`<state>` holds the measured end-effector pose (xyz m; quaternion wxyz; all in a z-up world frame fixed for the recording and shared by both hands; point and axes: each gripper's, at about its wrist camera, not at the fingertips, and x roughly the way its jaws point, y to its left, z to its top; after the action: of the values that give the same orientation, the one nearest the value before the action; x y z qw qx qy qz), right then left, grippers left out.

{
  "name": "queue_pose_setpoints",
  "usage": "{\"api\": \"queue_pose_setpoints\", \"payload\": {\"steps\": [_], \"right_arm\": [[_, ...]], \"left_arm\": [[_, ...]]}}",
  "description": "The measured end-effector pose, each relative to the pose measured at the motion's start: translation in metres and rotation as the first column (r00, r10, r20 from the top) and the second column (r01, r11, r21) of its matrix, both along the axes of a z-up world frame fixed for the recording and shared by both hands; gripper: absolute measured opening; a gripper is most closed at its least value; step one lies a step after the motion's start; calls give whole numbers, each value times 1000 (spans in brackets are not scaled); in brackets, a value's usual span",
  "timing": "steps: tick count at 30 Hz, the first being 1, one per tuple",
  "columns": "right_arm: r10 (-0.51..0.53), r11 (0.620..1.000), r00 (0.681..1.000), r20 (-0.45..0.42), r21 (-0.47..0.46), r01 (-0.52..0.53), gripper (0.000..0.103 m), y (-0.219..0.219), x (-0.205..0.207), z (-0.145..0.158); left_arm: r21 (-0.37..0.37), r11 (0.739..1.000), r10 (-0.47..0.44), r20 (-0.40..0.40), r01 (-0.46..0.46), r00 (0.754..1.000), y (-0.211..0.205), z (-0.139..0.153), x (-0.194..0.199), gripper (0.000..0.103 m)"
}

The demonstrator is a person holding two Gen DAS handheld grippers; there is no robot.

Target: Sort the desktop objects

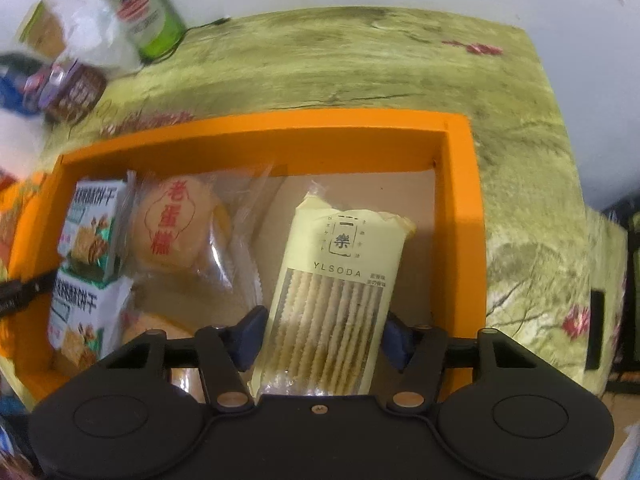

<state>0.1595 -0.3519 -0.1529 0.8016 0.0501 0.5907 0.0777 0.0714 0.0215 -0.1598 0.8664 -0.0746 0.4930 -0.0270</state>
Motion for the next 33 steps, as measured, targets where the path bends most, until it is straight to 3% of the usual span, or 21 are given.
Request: {"api": "queue_pose_setpoints", "payload": {"steps": [6, 14, 16, 17, 21, 23, 27, 29, 31, 33], "right_arm": [[58, 998, 998, -5, -32, -58, 56, 2, 0, 1], [58, 998, 998, -39, 10, -58, 56, -4, -3, -7], [55, 998, 998, -31, 18, -54, 64, -6, -5, -4], [51, 998, 998, -26, 23, -51, 72, -8, -7, -2], [30, 996, 1000, 2, 89, -30, 75, -18, -16, 16], [18, 991, 998, 63, 134, -26, 75, -26, -21, 33], [-96, 987, 979, 179, 146, 70, 75, -53, -27, 53], [-170, 980, 963, 210, 136, 144, 75, -67, -27, 56], [-247, 965, 956, 160, 126, 229, 74, -81, -23, 43], [-302, 948, 948, 104, 139, 287, 62, -91, -20, 29]], "left_arm": [[-10, 1000, 6, -1, -6, 1000, 1, -1, -2, 45], [-17, 1000, 8, 2, -8, 1000, 1, -2, -2, 45], [-16, 1000, 8, 4, -8, 1000, 0, -1, -2, 45], [-16, 1000, 9, 5, -9, 1000, 0, -1, -2, 45], [-13, 1000, 11, 19, -11, 1000, 1, 2, -3, 45], [-10, 1000, 16, 31, -15, 999, 1, 3, -3, 44], [-13, 1000, 19, 49, -19, 999, 1, 6, -1, 43], [-18, 1000, 11, 54, -10, 998, -1, 6, 2, 37], [-21, 1000, 7, 57, -6, 998, -2, 5, 5, 35], [-25, 1000, 6, 60, -5, 998, -3, 4, 7, 33]]}}
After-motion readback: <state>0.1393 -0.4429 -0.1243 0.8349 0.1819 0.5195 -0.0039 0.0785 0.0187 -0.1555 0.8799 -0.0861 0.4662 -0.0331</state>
